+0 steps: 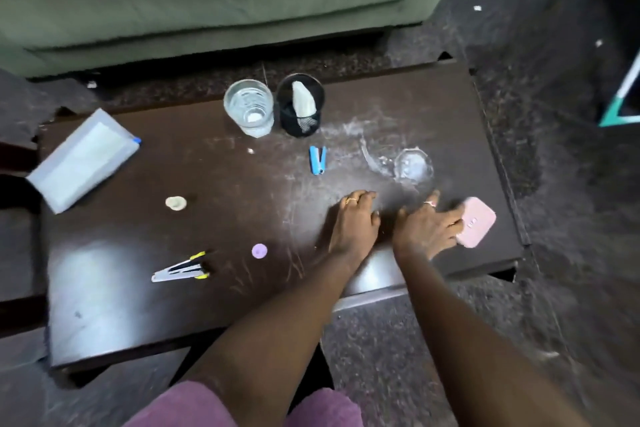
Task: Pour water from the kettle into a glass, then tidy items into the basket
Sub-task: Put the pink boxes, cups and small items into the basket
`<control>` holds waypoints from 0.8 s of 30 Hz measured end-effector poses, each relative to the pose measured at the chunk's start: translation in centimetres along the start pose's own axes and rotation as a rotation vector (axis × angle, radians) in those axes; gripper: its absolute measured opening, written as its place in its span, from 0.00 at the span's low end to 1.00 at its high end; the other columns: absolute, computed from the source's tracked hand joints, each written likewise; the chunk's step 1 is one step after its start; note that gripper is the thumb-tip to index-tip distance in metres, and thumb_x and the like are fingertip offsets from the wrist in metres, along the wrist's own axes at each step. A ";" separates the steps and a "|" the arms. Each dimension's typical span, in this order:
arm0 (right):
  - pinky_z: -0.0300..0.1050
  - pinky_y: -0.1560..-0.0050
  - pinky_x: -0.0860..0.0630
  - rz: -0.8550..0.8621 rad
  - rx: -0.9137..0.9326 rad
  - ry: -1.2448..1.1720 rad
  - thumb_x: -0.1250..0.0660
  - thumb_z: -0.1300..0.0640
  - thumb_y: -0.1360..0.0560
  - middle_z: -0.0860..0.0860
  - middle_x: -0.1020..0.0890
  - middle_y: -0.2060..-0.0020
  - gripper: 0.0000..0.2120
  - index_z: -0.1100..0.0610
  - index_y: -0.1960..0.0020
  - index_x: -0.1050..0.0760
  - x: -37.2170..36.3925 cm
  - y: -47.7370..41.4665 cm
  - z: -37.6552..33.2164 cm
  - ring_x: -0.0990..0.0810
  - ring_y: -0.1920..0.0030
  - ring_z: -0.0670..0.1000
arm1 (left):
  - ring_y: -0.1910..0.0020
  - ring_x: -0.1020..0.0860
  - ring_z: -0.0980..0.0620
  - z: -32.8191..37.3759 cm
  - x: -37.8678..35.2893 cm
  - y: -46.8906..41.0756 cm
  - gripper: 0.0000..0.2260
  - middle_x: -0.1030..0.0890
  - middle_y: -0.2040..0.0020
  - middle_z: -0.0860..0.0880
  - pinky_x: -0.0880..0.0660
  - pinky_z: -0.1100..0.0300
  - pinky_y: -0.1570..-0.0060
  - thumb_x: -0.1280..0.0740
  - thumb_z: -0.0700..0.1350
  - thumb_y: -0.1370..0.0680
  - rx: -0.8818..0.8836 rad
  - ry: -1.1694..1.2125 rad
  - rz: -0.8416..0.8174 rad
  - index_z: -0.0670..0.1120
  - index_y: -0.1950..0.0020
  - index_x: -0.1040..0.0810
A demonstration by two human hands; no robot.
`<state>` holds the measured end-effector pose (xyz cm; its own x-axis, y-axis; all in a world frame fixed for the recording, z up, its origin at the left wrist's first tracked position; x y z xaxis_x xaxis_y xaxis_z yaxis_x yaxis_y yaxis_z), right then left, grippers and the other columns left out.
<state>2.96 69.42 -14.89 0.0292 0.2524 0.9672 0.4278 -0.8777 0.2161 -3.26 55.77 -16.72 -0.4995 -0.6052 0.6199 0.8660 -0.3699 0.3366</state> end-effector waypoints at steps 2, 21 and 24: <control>0.63 0.37 0.36 0.008 -0.099 0.003 0.30 0.49 0.29 0.64 0.45 0.27 0.32 0.47 0.28 0.39 0.2 -2.3 3.1 0.39 0.32 0.66 | 0.36 0.31 0.44 0.9 -1.6 0.0 0.18 0.27 0.35 0.43 0.38 0.56 0.33 0.39 0.38 0.24 -0.016 -0.006 -0.025 0.43 0.34 0.29; 0.44 0.39 0.38 -0.283 0.488 -0.354 0.26 0.65 0.39 0.64 0.30 0.40 0.31 0.67 0.39 0.31 -4.0 5.4 -5.5 0.31 0.40 0.64 | 0.40 0.24 0.43 -6.6 5.0 -0.3 0.15 0.21 0.39 0.42 0.29 0.53 0.38 0.40 0.46 0.20 0.243 0.256 0.159 0.42 0.36 0.26; 0.48 0.37 0.35 -0.432 0.653 -0.364 0.28 0.63 0.36 0.61 0.31 0.37 0.29 0.64 0.37 0.33 -5.5 10.3 -10.9 0.33 0.38 0.61 | 0.41 0.24 0.43 -9.9 9.7 0.3 0.13 0.20 0.40 0.43 0.28 0.53 0.40 0.40 0.46 0.20 0.272 0.271 0.262 0.45 0.38 0.24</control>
<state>-2.66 54.56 -16.51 -0.0162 0.7230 0.6907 0.8984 -0.2927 0.3274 -8.10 42.79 -17.63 -0.2199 -0.8294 0.5136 0.9211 -0.0031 0.3894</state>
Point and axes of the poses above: each hand's wrist, its own y-axis away from the middle knuckle, its own x-axis out of the back of the hand, z = x × y, the point moved 9 cm from there along -y, towards the middle knuckle
